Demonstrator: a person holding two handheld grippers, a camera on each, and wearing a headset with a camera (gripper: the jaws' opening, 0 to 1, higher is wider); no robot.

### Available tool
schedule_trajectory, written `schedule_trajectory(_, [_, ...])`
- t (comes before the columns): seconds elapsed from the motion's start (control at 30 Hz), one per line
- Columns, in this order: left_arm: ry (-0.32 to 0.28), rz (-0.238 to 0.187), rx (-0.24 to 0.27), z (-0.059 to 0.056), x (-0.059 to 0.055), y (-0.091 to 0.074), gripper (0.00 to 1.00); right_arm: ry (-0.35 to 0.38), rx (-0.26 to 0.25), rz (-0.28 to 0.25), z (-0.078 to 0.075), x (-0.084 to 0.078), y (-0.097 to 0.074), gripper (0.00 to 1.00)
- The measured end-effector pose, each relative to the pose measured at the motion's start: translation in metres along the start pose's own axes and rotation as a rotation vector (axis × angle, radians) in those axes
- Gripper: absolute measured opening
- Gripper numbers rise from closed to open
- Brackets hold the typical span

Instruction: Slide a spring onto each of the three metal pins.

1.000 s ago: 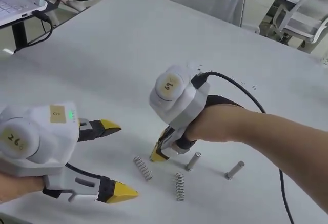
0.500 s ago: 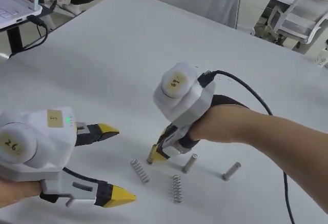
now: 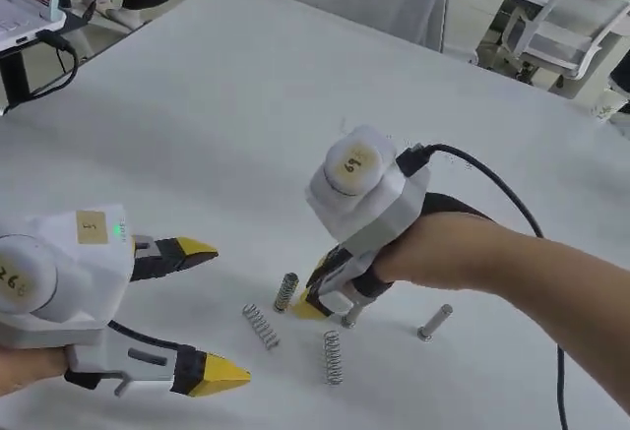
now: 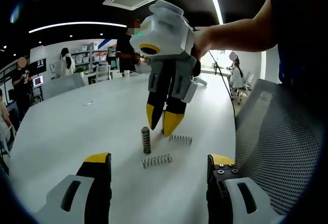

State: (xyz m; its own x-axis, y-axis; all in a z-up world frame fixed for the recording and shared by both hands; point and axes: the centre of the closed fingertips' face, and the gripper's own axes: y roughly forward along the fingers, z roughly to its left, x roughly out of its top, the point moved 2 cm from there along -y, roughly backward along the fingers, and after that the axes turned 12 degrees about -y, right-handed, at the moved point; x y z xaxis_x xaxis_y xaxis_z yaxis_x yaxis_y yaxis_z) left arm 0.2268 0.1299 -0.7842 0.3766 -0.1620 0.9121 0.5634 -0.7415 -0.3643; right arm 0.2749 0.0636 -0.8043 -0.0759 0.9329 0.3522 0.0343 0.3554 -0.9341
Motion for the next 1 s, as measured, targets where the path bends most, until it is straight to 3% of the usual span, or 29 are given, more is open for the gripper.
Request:
schedule_trajectory(0.57, [0.004, 0.004, -0.008, 0.001, -0.003, 0.002, 0.73, 0.055, 0.033, -0.049, 0.028, 0.012, 0.015, 0.17])
schedule_trajectory(1.0, [0.001, 0.009, -0.013, 0.001, -0.004, 0.005, 0.73, 0.137, 0.006, -0.053, 0.024, 0.008, 0.034, 0.16])
